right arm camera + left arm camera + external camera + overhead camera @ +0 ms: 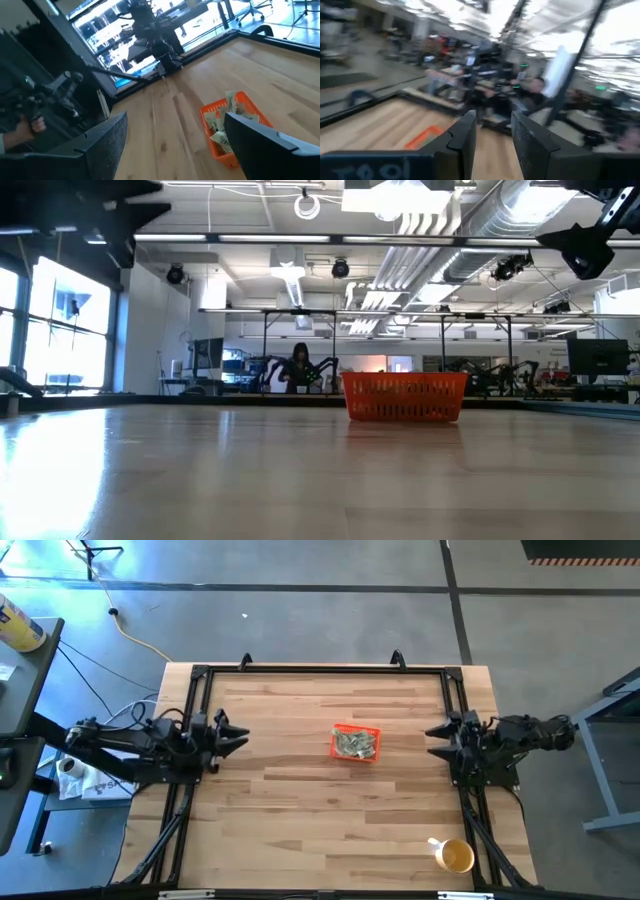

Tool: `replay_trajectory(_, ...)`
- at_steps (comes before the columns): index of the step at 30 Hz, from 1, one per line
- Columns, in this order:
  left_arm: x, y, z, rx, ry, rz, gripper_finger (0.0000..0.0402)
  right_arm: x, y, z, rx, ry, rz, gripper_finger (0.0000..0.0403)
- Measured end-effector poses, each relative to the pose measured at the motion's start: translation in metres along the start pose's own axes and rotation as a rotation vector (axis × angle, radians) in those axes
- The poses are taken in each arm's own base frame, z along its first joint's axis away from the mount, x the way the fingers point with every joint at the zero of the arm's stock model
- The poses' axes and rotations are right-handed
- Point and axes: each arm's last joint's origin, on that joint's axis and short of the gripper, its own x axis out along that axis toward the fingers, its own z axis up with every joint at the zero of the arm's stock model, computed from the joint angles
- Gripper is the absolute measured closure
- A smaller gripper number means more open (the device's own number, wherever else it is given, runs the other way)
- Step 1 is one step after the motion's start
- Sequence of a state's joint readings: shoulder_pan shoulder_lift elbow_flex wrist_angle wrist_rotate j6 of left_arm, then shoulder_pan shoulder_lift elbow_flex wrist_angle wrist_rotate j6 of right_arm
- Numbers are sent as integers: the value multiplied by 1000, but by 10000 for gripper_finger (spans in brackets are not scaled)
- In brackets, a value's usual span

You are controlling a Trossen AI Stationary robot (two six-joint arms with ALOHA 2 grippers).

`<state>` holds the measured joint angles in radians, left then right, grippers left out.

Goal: Pick and place Stevia / Truvia into bins
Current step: Return to Home Position

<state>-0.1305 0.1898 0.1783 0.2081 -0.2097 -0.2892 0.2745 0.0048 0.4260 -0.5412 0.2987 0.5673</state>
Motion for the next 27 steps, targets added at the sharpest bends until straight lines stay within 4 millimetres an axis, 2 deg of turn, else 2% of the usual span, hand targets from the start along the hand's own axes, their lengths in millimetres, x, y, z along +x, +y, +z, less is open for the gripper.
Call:
replay_trajectory(3, 0, 4, -14, 2, 10, 81, 243, 6, -2, -8, -58, 22, 7, 80)
replay_trajectory(10, -2, 11, -38, -11, 44, 114, 243, 32, -10, -37, -164, -34, 71, 80)
replay_trajectory(17, -3, 14, -47, 58, 51, 115, 243, 49, -21, -63, -318, -91, 92, 80)
replay_trajectory(27, -3, 14, -47, 121, 57, 118, 243, 51, -25, -65, -445, -109, 33, 80)
